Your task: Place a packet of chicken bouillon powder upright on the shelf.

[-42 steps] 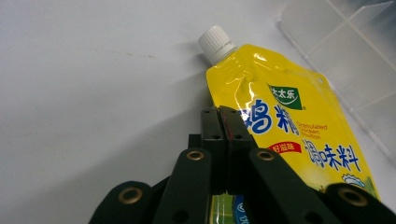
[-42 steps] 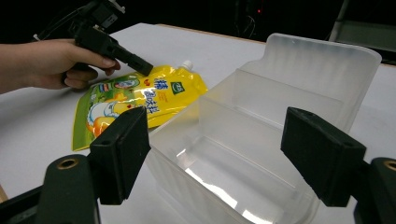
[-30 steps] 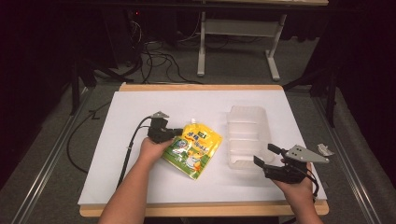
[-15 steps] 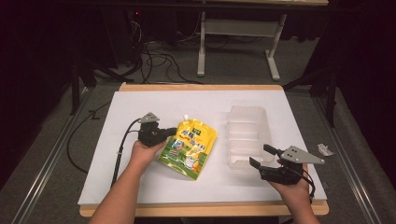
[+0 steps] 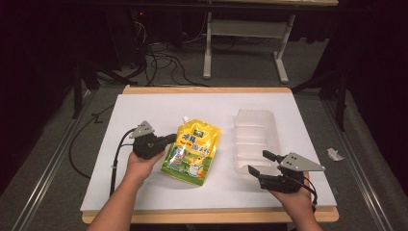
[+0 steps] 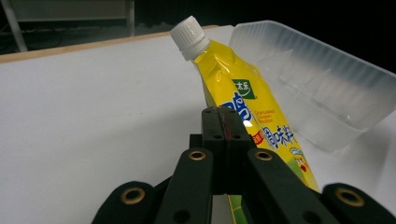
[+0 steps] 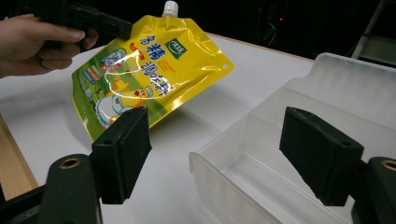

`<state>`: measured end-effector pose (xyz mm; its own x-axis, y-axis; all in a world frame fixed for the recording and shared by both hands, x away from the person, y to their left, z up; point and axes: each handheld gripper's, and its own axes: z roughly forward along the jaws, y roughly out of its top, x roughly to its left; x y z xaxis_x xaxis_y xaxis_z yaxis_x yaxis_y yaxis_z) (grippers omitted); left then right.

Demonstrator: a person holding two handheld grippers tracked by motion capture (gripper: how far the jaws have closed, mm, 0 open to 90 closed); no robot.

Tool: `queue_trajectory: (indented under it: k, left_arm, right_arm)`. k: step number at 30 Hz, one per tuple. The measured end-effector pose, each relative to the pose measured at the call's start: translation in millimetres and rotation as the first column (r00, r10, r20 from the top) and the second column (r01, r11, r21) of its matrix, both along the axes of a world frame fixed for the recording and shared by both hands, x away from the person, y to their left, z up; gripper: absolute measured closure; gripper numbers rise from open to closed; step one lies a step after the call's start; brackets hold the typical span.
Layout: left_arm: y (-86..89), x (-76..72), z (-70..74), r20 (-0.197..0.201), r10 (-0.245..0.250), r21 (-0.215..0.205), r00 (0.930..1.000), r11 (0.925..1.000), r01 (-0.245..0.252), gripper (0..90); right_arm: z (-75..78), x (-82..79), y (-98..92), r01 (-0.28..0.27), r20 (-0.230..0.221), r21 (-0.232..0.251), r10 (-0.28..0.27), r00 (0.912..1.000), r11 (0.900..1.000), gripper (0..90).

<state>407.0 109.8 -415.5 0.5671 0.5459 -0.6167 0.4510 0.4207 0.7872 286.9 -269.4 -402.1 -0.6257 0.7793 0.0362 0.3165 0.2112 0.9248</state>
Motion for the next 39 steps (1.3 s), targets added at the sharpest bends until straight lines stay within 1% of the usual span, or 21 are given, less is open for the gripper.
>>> queue_trajectory:
  k: [4,10,13,17,18,19,20,22,23,27,28,30,31,33,35,38,39]
  left_arm:
    - [3.4,-11.5,4.5,0.035,-0.002,0.008,0.9994,1.0000,0.001,90.0]
    - [11.2,-25.1,6.0,0.061,0.007,0.008,0.9981,0.9999,-0.007,90.0]
    - [15.0,-31.5,6.4,0.074,0.009,0.003,0.9972,1.0000,-0.009,90.0]
    - [17.0,-41.1,8.8,0.102,0.004,0.014,0.9948,0.9999,-0.006,90.0]
    - [17.7,-43.5,9.4,0.109,0.001,0.017,0.9940,0.9999,-0.003,90.0]
    - [18.0,-45.9,10.1,0.112,0.001,0.014,0.9937,0.9999,-0.003,90.0]
    - [18.9,-47.9,9.9,0.122,-0.003,0.021,0.9925,0.9998,0.001,90.0]
    - [20.5,-52.1,10.3,0.131,-0.006,0.019,0.9913,0.9998,0.003,90.0]
    - [21.3,-53.3,10.2,0.135,-0.007,0.022,0.9908,0.9998,0.004,90.0]
    - [24.4,-61.0,9.8,0.159,-0.014,0.014,0.9872,0.9998,0.012,90.0]
    - [24.7,-63.0,9.6,0.164,-0.013,0.010,0.9863,0.9999,0.011,90.0]
    - [26.1,-66.6,8.7,0.182,-0.016,0.012,0.9831,0.9998,0.015,90.0]
    - [26.7,-68.6,8.5,0.187,-0.018,0.004,0.9822,0.9998,0.017,90.0]
    - [27.5,-71.0,8.0,0.196,-0.021,0.007,0.9803,0.9998,0.020,90.0]
    - [28.2,-73.5,7.9,0.207,-0.026,0.010,0.9779,0.9996,0.025,90.0]
    - [29.9,-77.2,7.9,0.225,-0.036,0.021,0.9736,0.9992,0.032,90.0]
    - [29.9,-78.3,8.0,0.227,-0.039,0.020,0.9731,0.9992,0.035,90.0]
  right_arm:
    - [0.4,-0.5,5.6,-0.012,0.003,0.000,0.012,0.9999,1.000,24.9]
    - [1.7,-2.3,18.4,-0.046,0.001,0.003,0.046,0.9989,0.999,24.6]
    - [1.5,-2.5,24.7,-0.059,-0.004,0.003,0.059,0.9983,0.998,24.6]
    - [0.6,-1.2,34.1,-0.074,-0.020,0.013,0.074,0.9971,0.997,24.5]
    - [0.5,-0.4,35.6,-0.079,-0.018,0.010,0.080,0.9967,0.997,24.5]
    - [0.4,0.1,37.7,-0.083,-0.024,0.015,0.083,0.9963,0.996,24.5]
    - [0.3,0.4,40.2,-0.081,-0.033,0.023,0.082,0.9961,0.996,24.5]
    - [-0.2,3.1,44.5,-0.090,-0.035,0.029,0.091,0.9952,0.995,24.5]
    - [-0.6,4.6,47.7,-0.093,-0.042,0.035,0.094,0.9947,0.995,24.5]
    - [-2.5,10.9,59.0,-0.108,-0.068,0.057,0.111,0.9915,0.993,24.6]
    - [-3.1,12.6,62.7,-0.109,-0.080,0.066,0.114,0.9903,0.992,24.6]
    - [-4.3,17.0,70.3,-0.120,-0.088,0.061,0.125,0.9883,0.991,24.6]
    - [-5.0,19.2,74.1,-0.124,-0.094,0.060,0.129,0.9871,0.990,24.6]
    - [-6.5,24.7,82.6,-0.127,-0.109,0.053,0.132,0.9851,0.990,23.4]
    - [-6.9,29.0,88.7,-0.130,-0.125,0.062,0.137,0.9826,0.990,22.8]
    - [-5.6,37.4,99.0,-0.132,-0.132,0.068,0.140,0.9814,0.989,21.3]
    - [-4.9,41.0,102.7,-0.129,-0.138,0.072,0.138,0.9807,0.989,20.8]
